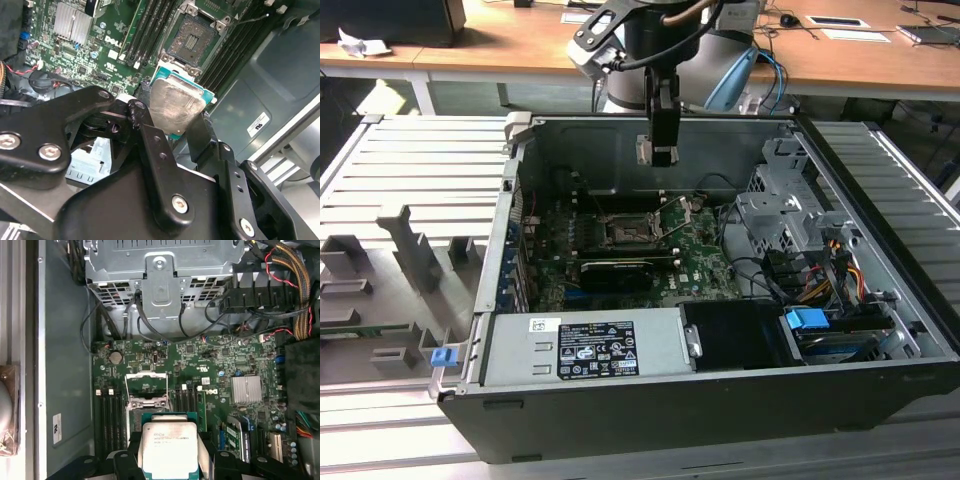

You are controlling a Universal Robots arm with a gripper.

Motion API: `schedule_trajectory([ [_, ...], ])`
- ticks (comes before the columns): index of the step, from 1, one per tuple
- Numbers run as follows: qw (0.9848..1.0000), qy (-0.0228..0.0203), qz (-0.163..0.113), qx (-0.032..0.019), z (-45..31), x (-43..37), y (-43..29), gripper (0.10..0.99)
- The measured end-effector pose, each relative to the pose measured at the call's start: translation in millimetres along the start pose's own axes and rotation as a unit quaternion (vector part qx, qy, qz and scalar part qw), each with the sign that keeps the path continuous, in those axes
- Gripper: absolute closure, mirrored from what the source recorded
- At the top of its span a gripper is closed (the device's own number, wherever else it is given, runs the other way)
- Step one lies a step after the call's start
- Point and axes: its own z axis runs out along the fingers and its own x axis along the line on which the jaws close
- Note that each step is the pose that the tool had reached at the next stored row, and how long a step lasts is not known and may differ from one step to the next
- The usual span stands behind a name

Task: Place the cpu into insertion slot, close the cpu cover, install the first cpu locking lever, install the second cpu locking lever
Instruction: 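Place the cpu into insertion slot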

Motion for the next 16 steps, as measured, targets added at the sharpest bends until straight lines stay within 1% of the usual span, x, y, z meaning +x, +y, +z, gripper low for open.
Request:
schedule_trajectory([
  [2, 1.0, -0.0005, 0.001, -0.0001, 0.3, 0.0, 0.0, 0.557],
  [16, 1.0, -0.0006, 0.001, -0.0001, 4.3, -0.1, -0.4, 0.557],
])
